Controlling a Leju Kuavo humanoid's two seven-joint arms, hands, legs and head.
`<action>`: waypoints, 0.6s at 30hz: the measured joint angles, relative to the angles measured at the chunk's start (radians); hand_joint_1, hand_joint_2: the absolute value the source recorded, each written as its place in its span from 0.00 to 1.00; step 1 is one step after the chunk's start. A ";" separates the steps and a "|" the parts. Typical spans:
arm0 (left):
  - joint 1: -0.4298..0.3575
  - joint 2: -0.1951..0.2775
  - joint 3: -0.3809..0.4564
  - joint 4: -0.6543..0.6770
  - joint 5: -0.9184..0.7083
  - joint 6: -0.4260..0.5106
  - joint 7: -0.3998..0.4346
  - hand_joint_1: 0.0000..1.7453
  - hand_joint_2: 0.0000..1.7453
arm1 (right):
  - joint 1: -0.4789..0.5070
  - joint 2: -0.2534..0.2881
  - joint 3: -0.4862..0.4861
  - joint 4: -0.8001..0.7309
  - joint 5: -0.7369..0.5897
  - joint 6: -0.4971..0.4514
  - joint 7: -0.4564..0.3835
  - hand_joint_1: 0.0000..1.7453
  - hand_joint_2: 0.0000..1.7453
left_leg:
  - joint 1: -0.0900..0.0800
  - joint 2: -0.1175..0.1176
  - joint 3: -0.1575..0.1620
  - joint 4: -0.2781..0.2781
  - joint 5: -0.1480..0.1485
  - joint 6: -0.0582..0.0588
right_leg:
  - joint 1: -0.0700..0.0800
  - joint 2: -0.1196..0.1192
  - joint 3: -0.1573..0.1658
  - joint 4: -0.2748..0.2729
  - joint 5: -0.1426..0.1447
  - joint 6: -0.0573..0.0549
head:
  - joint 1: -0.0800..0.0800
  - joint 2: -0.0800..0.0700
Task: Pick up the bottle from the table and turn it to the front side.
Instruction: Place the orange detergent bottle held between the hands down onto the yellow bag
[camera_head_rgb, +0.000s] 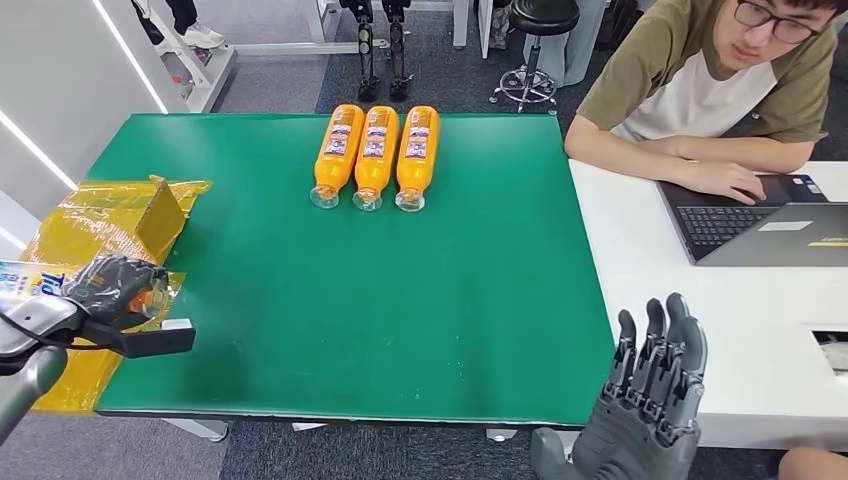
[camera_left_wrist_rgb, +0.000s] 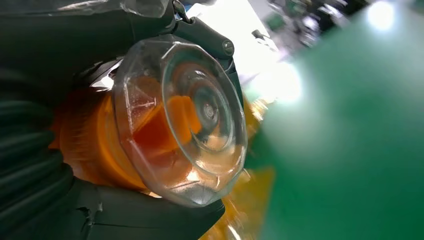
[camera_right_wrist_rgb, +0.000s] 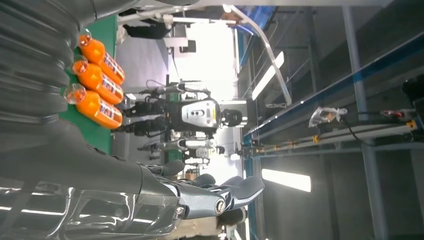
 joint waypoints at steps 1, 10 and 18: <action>-0.036 -0.010 -0.032 0.056 -0.011 -0.011 -0.044 1.00 1.00 | -0.006 -0.003 0.007 0.002 -0.002 0.000 0.003 0.00 1.00 | 0.000 0.000 0.000 0.000 0.000 0.000 | 0.000 0.000 0.000 0.000 0.000 0.000 | 0.000 0.000; -0.327 -0.192 -0.292 0.419 -0.090 -0.047 -0.148 1.00 1.00 | -0.033 -0.009 0.030 0.015 0.022 0.000 0.035 0.00 1.00 | -0.001 -0.002 0.000 0.001 0.002 -0.001 | -0.001 -0.002 0.001 0.000 0.003 0.000 | 0.000 0.000; -0.406 -0.312 -0.375 0.527 -0.083 -0.038 -0.134 1.00 1.00 | -0.055 -0.009 0.043 0.018 0.037 0.004 0.062 0.00 1.00 | -0.001 -0.001 0.000 0.001 0.002 -0.001 | -0.001 0.000 0.000 0.000 0.003 0.000 | 0.000 0.000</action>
